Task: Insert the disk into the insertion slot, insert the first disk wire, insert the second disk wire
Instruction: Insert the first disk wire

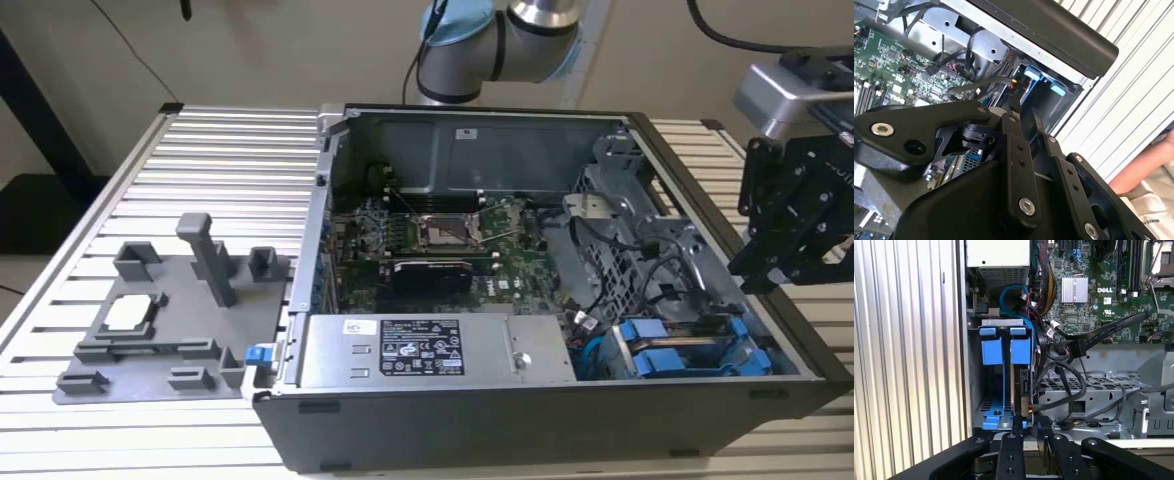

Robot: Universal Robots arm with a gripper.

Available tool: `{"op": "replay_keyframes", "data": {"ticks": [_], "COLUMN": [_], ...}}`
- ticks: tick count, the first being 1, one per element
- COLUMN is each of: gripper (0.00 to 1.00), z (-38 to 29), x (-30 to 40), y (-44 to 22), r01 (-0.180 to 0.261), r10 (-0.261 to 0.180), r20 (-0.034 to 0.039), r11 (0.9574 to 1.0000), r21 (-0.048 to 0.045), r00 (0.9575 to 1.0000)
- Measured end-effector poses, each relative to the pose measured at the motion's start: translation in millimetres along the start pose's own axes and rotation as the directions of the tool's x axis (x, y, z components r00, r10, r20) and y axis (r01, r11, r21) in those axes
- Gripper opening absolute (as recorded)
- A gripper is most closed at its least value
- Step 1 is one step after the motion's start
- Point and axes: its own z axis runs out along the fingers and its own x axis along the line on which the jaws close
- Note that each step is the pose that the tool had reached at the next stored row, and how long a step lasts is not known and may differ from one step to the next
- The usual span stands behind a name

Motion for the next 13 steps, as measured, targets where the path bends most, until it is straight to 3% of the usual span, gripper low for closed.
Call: {"op": "replay_keyframes", "data": {"ticks": [6,13], "gripper": [0.27,0.27], "z": [-0.4,0.2], "x": [-1.9,-23.7], "y": [0.0,0.5], "r01": [0.0,0.0], "r10": [0.0,0.0], "r20": [-0.001,-0.0029], "r11": [1.0,1.0], "r21": [0.0,0.0001], "r00": [1.0,1.0]}}
